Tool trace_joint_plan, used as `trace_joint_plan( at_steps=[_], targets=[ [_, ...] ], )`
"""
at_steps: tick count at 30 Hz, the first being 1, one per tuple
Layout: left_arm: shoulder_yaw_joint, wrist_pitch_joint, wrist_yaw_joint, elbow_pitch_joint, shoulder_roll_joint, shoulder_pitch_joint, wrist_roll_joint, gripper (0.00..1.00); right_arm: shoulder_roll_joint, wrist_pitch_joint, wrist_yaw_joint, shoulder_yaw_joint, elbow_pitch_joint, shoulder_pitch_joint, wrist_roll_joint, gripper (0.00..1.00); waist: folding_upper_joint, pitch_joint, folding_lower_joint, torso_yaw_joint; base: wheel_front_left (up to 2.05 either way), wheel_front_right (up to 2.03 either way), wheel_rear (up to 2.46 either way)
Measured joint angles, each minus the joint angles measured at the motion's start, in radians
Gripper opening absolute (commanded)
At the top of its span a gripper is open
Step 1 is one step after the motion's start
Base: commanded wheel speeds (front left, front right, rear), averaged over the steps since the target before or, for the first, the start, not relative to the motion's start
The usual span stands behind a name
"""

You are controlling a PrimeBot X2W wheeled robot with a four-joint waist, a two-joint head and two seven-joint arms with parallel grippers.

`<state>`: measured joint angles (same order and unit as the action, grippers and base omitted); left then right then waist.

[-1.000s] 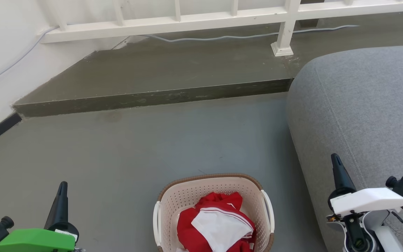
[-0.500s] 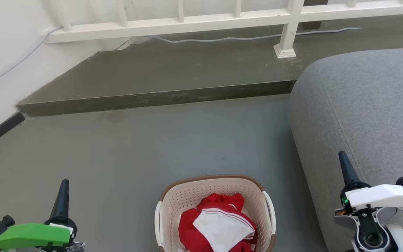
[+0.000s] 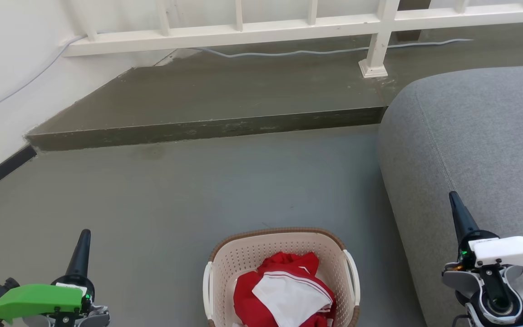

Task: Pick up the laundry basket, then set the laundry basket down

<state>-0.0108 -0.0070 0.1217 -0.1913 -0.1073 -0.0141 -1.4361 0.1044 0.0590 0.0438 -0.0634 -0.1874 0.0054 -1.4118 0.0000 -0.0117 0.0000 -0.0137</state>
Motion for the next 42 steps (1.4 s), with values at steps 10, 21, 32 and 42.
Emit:
trace_joint_plan(
  at_steps=[10, 21, 32, 42],
  targets=[
    [0.01, 0.03, 0.0, -0.033, 0.012, 0.021, -0.106, 0.0, 0.011, -0.028, 0.029, 0.03, -0.02, -0.021, -0.142, 0.0, 0.0, 0.004, 0.0, 0.007, 0.0, 0.0, 0.0],
    [0.022, 0.065, 0.0, -0.068, 0.025, 0.057, -0.211, 0.0, 0.02, -0.057, 0.055, 0.061, -0.044, -0.037, -0.295, 0.0, 0.0, 0.008, 0.0, 0.014, 0.0, 0.0, 0.0],
    [0.025, 0.067, 0.0, -0.076, 0.027, 0.061, -0.223, 0.0, 0.02, -0.06, 0.062, 0.063, -0.055, -0.042, -0.3, 0.0, 0.0, 0.008, 0.0, 0.014, 0.0, 0.0, 0.0],
    [0.026, 0.067, 0.0, -0.08, 0.027, 0.061, -0.223, 0.0, 0.02, -0.06, 0.065, 0.064, -0.062, -0.045, -0.3, 0.0, 0.0, 0.008, 0.0, 0.014, 0.0, 0.0, 0.0]
  ],
)
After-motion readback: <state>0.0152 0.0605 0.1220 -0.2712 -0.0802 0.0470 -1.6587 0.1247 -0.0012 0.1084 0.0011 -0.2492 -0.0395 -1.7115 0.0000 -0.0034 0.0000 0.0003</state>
